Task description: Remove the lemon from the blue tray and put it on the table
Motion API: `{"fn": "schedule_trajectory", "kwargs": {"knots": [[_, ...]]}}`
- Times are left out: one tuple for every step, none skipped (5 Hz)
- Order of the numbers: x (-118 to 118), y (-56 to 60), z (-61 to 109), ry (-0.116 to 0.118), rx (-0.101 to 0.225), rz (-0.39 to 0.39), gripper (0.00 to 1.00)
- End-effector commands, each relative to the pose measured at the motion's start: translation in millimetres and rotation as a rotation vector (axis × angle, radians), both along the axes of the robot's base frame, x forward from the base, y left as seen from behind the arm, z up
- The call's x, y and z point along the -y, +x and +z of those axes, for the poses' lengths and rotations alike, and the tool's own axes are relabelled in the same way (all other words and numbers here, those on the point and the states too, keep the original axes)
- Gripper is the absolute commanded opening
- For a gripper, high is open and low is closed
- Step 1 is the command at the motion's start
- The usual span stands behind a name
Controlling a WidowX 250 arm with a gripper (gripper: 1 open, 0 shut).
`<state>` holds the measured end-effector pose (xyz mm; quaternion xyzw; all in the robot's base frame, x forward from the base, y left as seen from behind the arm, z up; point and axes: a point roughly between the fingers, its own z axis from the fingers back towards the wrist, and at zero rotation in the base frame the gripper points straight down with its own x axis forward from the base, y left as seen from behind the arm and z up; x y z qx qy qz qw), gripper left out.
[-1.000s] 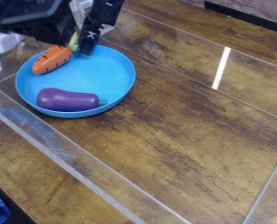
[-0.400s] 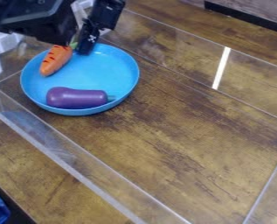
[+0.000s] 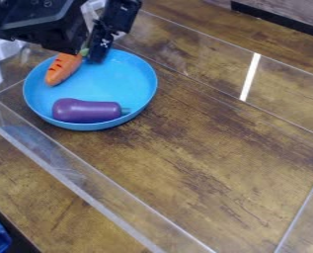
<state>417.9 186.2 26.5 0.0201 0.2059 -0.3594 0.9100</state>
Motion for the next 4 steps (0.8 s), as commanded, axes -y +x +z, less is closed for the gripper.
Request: {"fn": "schedule_trajectory", "kwargs": {"knots": [[-5.1,27.9,9.1,0.033,0.040,-0.044,1.00],[-5.5,34.3,8.3,0.035,0.035,-0.058,0.00],[-6.1,40.4,8.3,0.037,0.030,-0.072,0.00],[-5.9,46.6,8.5,0.039,0.025,-0.086,0.00]]}}
